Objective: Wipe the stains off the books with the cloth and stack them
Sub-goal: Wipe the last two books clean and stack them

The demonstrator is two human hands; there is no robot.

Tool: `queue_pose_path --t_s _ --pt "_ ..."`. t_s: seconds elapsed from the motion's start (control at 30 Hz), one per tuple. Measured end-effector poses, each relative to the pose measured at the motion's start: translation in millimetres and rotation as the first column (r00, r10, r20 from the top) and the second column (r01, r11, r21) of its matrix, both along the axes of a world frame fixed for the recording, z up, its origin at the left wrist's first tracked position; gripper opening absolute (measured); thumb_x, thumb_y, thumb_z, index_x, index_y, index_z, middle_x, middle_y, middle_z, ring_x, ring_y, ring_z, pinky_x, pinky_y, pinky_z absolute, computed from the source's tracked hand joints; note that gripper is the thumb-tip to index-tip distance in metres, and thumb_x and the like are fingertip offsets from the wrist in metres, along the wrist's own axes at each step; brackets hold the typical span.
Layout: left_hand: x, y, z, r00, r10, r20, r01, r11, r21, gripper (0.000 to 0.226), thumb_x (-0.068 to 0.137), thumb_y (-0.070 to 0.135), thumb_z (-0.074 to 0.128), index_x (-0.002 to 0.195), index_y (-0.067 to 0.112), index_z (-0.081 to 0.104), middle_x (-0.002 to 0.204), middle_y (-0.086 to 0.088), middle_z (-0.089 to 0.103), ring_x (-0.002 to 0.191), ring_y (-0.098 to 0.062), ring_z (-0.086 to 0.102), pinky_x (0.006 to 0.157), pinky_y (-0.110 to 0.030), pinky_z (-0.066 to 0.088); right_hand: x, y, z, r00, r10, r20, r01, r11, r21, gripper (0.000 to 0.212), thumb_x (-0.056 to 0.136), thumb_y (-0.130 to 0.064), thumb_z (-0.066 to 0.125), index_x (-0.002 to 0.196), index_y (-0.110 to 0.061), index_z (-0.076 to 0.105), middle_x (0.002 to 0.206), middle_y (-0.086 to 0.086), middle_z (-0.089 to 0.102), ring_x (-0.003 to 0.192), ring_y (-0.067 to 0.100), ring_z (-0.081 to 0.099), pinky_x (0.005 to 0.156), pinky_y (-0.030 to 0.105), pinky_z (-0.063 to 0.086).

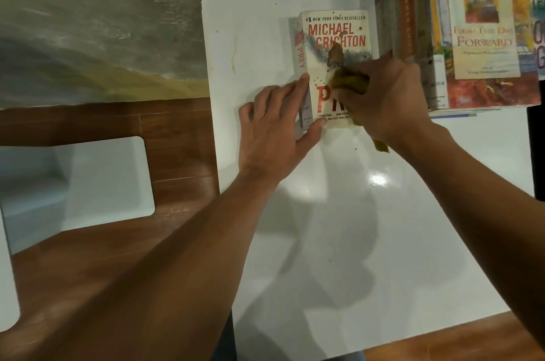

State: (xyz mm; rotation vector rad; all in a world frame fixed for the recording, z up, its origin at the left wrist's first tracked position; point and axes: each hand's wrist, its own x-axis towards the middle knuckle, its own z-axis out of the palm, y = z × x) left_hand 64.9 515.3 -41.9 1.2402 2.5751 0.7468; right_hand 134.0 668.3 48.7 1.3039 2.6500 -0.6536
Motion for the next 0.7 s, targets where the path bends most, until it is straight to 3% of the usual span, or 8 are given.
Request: queue_pose_path --t_s 0.07,0.17,0.3,0.4,0.5,0.63,0.7 --pt "0.2 0.0 -0.4 1.000 0.004 0.000 -0.004 1.000 0.005 0.069 0.095 0.064 0.042 0.150 0.023 0.043 0.142 0.003 0.053 0.130 -0.021 0.043 0.100 -0.041 0.037 -0.4 -0.2 -0.7 0.999 -0.027 0.024 0.026 0.999 0.026 0.031 0.089 -0.044 0.070 0.114 -0.026 0.069 0.106 -0.009 0.067 0.081 0.012 0.064 0.066 0.024 0.055" --pt "0.4 0.0 -1.0 1.000 0.009 -0.013 -0.008 1.000 0.009 0.067 0.095 0.063 0.043 0.150 0.023 0.044 0.141 0.003 0.053 0.129 -0.021 0.044 0.099 -0.041 0.037 -3.1 -3.9 -1.5 0.998 0.054 0.027 -0.057 0.993 0.103 0.027 0.090 -0.045 0.068 0.106 -0.024 0.074 0.104 -0.002 0.073 0.084 0.021 0.069 0.071 0.037 0.060" --pt "0.7 0.1 -0.7 1.000 0.008 -0.002 -0.008 1.000 0.003 0.069 0.095 0.064 0.042 0.150 0.023 0.043 0.142 0.004 0.053 0.130 -0.020 0.042 0.100 -0.039 0.035 -5.9 2.2 -2.0 0.998 -0.017 0.056 0.012 0.996 0.092 0.033 0.090 -0.047 0.067 0.114 -0.026 0.071 0.112 -0.005 0.071 0.082 0.014 0.066 0.064 0.022 0.051" --pt "1.3 0.1 -0.4 1.000 0.008 -0.008 -0.008 1.000 0.012 0.068 0.095 0.063 0.043 0.150 0.023 0.043 0.141 0.003 0.053 0.129 -0.021 0.043 0.099 -0.040 0.036 -5.5 1.9 -1.4 0.995 0.053 0.080 -0.060 0.994 0.087 0.031 0.091 -0.046 0.066 0.112 -0.024 0.072 0.110 -0.005 0.071 0.083 0.016 0.068 0.064 0.023 0.053" --pt "0.3 0.3 -0.3 1.000 0.011 0.004 -0.011 1.000 0.009 0.069 0.094 0.064 0.044 0.150 0.023 0.043 0.141 0.005 0.053 0.130 -0.020 0.042 0.099 -0.039 0.035 -4.1 5.7 0.7 0.997 -0.006 0.076 -0.002 0.994 0.109 0.031 0.091 -0.044 0.067 0.114 -0.023 0.071 0.110 -0.003 0.071 0.077 0.013 0.062 0.060 0.020 0.049" --pt "0.9 0.4 -0.2 1.000 0.007 0.013 -0.007 1.000 0.009 0.069 0.094 0.064 0.043 0.151 0.023 0.042 0.141 0.004 0.053 0.130 -0.020 0.042 0.100 -0.040 0.035 -0.2 4.1 1.7 0.997 0.054 0.056 -0.059 0.995 0.083 0.026 0.091 -0.042 0.068 0.106 -0.021 0.073 0.109 -0.002 0.072 0.082 0.016 0.067 0.069 0.030 0.058" --pt "0.0 0.4 -0.5 1.000 0.007 0.015 -0.008 1.000 0.012 0.069 0.094 0.064 0.044 0.150 0.023 0.043 0.141 0.004 0.053 0.130 -0.020 0.042 0.100 -0.040 0.035 -1.7 5.2 2.4 0.998 0.034 0.053 -0.040 0.992 0.119 0.026 0.093 -0.040 0.067 0.109 -0.020 0.073 0.109 0.000 0.072 0.079 0.014 0.062 0.067 0.026 0.053"
